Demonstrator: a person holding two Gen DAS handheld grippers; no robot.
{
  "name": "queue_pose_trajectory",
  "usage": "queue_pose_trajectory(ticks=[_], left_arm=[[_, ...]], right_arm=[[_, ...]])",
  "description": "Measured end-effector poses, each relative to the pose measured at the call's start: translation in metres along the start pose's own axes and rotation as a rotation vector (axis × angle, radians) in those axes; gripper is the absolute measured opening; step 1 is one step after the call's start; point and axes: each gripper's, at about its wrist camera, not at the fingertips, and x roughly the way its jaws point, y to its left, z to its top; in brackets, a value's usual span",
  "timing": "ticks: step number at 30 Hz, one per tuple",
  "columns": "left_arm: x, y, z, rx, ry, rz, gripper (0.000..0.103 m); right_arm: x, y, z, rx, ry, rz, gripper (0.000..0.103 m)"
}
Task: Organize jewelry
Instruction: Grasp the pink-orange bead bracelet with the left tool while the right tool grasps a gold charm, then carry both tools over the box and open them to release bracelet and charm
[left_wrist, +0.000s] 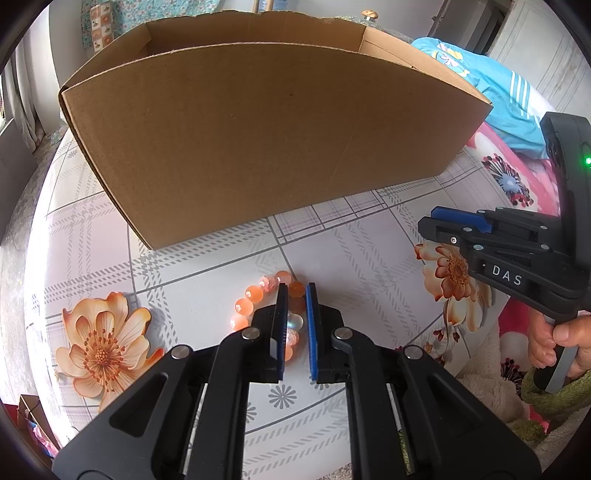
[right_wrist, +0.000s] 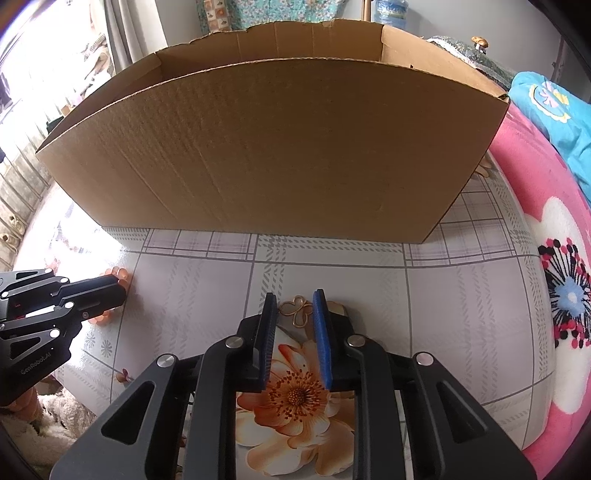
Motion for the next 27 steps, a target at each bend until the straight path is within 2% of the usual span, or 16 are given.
queue_pose_trajectory(ticks=[7, 27], left_arm=[[0.0, 0.0, 0.001, 0.0, 0.005, 0.004, 0.008], [0.002, -0.003, 0.003, 0.001, 0.016, 0.01, 0.008]], right_arm=[[-0.011, -0.015, 0.002, 0.008, -0.016, 0.007, 0.02], [-0.019, -0.012, 0.0, 0.014, -0.012, 0.01, 0.02]])
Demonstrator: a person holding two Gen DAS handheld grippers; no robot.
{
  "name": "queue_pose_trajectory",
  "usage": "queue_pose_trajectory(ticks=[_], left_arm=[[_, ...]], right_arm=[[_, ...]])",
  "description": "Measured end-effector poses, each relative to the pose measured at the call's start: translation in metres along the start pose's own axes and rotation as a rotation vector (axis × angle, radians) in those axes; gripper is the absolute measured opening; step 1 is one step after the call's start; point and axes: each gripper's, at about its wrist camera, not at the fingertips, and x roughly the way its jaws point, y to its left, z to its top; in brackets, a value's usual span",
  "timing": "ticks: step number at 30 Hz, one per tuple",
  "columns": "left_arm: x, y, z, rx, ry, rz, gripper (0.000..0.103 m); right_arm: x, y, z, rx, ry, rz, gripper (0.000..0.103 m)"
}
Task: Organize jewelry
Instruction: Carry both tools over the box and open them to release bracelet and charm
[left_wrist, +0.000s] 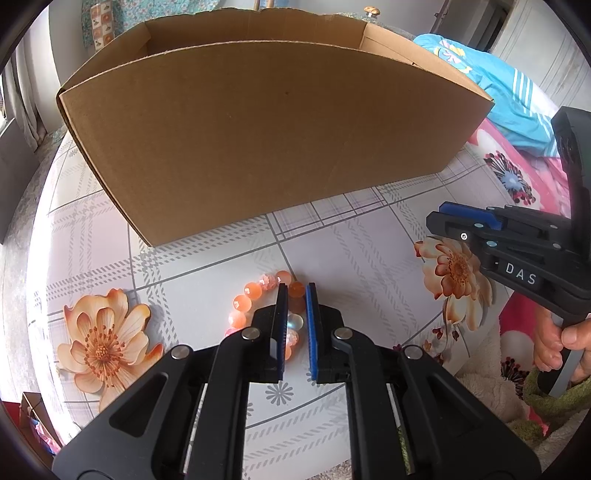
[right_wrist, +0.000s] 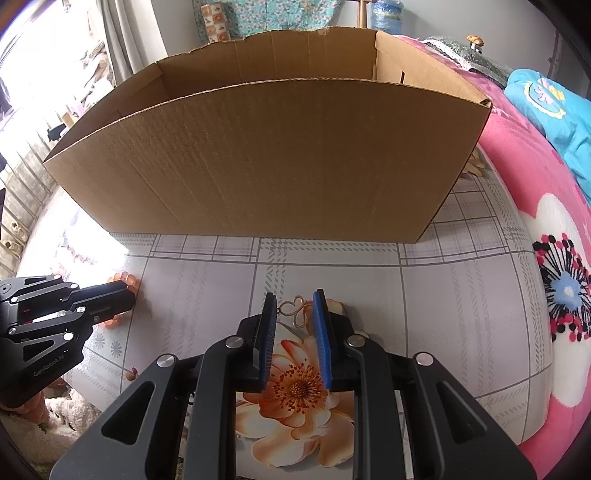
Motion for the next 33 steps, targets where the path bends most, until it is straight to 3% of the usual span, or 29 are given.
queue_pose_trajectory(ticks=[15, 19, 25, 33], left_arm=[[-0.001, 0.0, -0.001, 0.006, -0.002, -0.001, 0.008], [-0.01, -0.002, -0.001, 0.018, -0.038, -0.006, 0.008], [-0.045, 0.008, 0.002, -0.013, -0.103, -0.12, 0.008], [-0.109, 0.007, 0.018, 0.039, -0.22, -0.307, 0.008]], right_arm=[[-0.006, 0.002, 0.002, -0.007, -0.021, 0.013, 0.02], [-0.012, 0.002, 0.002, 0.0, -0.04, 0.024, 0.02], [-0.033, 0.003, 0.005, 0.012, -0.085, 0.053, 0.02], [-0.077, -0.003, 0.021, 0.045, -0.177, 0.143, 0.02]])
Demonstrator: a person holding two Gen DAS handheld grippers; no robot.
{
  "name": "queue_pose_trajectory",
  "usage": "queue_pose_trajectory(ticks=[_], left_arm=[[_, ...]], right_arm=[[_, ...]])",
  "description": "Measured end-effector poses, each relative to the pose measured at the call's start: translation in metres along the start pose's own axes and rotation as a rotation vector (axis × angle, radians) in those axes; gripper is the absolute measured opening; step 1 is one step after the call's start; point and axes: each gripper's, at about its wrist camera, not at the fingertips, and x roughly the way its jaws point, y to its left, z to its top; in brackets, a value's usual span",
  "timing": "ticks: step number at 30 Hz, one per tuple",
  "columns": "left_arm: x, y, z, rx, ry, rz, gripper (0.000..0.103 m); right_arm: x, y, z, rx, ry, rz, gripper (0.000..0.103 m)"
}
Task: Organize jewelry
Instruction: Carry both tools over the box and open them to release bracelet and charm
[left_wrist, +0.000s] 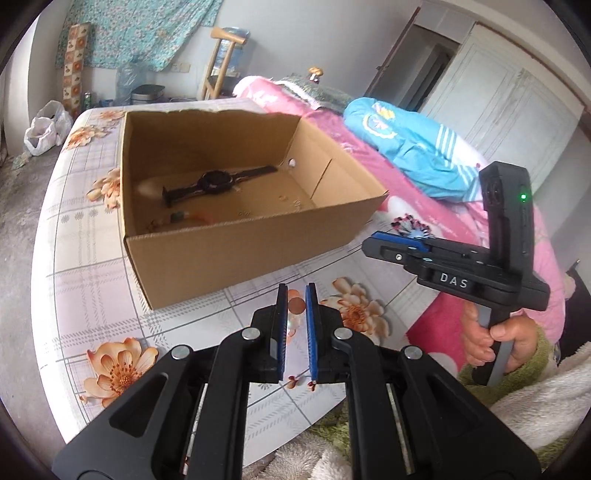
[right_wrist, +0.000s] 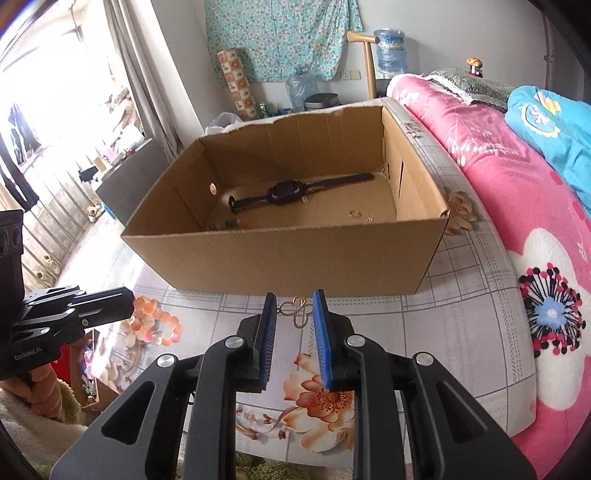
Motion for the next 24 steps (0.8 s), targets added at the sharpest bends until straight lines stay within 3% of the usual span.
queue_pose_trajectory(ticks=[9, 12, 15, 24], left_arm=[[-0.029, -0.008, 0.062, -0.039, -0.049, -0.296, 0.008], [-0.024, -0.004, 0.092, -0.043, -0.04, -0.328, 0.008], [-0.009, -0.001, 0.119, -0.008, -0.024, -0.286, 0.008], [0.132, 0.033, 0.173, -0.09, 0.334, -0.265, 0.008]], right_arm=[[-0.041, 0.0, 0.054, -0.071, -0.132, 0.034, 0.02], [-0.036, -0.001, 0.074, -0.13, -0.132, 0.008, 0.02], [-0.018, -0.004, 0.09, -0.181, -0.086, 0.015, 0.02], [0.03, -0.008, 0.097, -0.29, 0.035, 0.018, 0.02]])
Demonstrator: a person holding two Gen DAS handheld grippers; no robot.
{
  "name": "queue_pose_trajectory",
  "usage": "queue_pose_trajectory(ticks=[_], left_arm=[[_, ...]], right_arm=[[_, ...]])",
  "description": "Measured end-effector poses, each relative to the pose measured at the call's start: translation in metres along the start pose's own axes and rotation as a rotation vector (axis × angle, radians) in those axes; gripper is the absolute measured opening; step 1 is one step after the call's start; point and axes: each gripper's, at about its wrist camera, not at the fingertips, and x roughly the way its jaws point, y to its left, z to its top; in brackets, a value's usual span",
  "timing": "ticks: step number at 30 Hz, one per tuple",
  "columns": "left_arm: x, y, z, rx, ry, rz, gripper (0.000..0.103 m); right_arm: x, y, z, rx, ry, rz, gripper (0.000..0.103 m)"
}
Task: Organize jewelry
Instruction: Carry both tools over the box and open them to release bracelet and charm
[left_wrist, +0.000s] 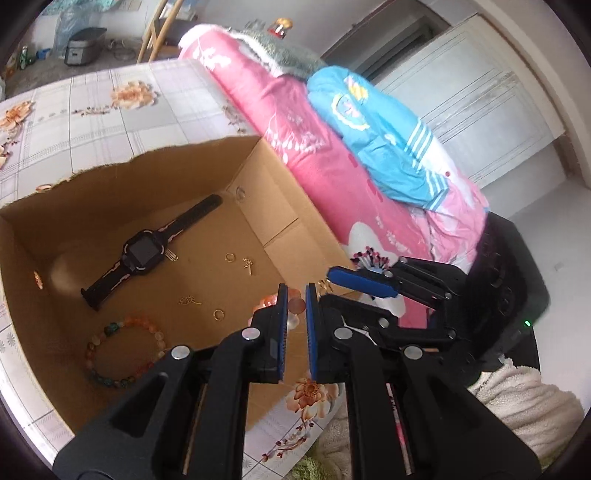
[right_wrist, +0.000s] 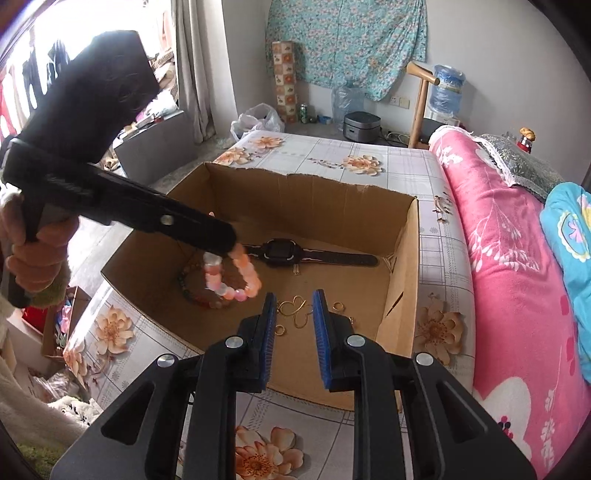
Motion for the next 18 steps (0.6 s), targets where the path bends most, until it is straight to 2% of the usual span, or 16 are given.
queue_pose_trajectory(ticks=[5, 9, 14, 18], left_arm=[[0.066, 0.031, 0.025, -0.07, 0.181, 0.031, 0.008], [0.102, 0.049, 0.035, -0.08, 0.264, 0.087, 0.008], [0.117, 0.065, 0.043, -0.084, 0.3, 0.151, 0.008], [0.118, 0.068, 0.049, -0.044, 0.279, 0.214, 0.008]], right_arm=[[0.005, -0.004, -0.004, -0.006, 0.005, 0.013, 0.02], [0.005, -0.008, -0.005, 0.001, -0.002, 0.029, 0.02], [0.0, -0.012, -0.005, 0.006, -0.015, 0.034, 0.02], [0.001, -0.011, -0.005, 0.005, -0.012, 0.033, 0.02]])
